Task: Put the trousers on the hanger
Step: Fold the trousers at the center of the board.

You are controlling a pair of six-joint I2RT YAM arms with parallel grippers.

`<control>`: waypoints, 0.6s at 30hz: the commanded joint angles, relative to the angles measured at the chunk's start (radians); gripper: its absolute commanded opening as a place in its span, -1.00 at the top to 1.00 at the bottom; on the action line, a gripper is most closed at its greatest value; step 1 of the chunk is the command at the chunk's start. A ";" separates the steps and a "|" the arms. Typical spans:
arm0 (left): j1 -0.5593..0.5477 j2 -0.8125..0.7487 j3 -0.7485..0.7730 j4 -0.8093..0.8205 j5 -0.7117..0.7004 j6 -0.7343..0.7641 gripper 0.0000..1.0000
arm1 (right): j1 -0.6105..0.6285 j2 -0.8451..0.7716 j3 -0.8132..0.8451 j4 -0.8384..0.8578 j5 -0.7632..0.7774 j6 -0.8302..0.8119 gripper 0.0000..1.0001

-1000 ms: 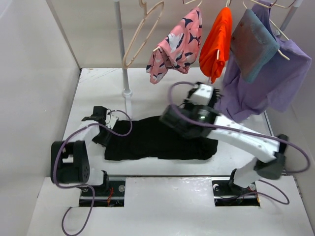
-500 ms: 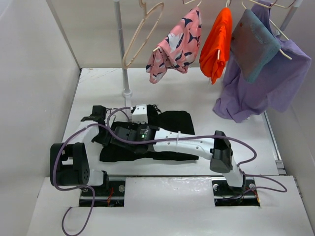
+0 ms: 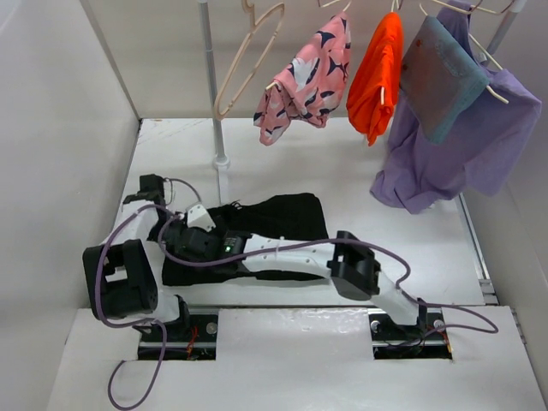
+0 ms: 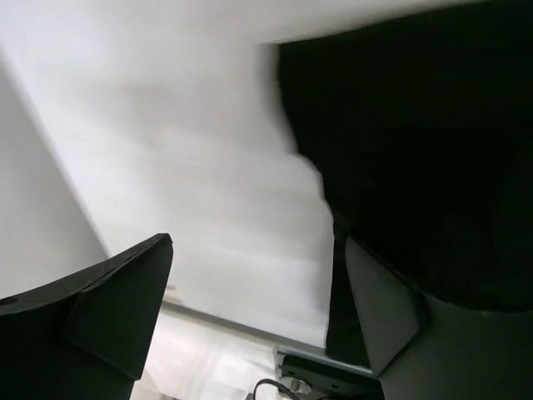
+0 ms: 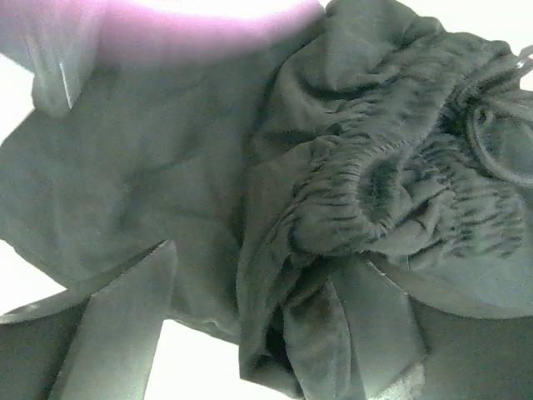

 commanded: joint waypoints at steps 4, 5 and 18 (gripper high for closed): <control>0.117 -0.007 0.249 -0.082 -0.022 -0.074 -0.76 | 0.104 0.163 0.186 -0.103 -0.005 -0.348 -0.83; 0.117 -0.022 0.270 -0.095 -0.010 -0.084 -0.76 | 0.121 0.163 0.186 -0.093 0.012 -0.385 -0.87; -0.122 -0.170 0.384 -0.169 0.211 0.068 -0.76 | 0.119 -0.153 -0.055 0.100 -0.289 -0.367 -0.97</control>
